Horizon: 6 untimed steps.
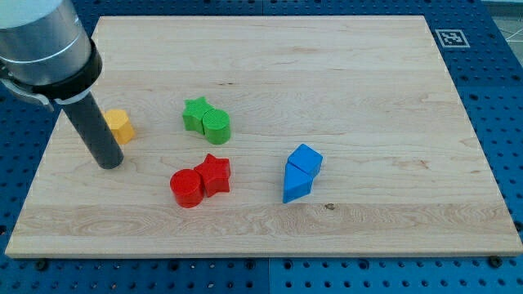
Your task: Move the red star slightly right
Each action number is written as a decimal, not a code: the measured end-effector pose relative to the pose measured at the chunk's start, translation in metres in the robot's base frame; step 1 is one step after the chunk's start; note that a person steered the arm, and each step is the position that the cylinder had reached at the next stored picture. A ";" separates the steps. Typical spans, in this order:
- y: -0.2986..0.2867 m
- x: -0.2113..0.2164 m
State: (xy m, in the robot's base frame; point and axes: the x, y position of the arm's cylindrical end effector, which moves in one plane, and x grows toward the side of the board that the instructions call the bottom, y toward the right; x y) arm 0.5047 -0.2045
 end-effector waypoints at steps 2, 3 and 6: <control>0.030 0.000; 0.055 0.000; 0.117 0.000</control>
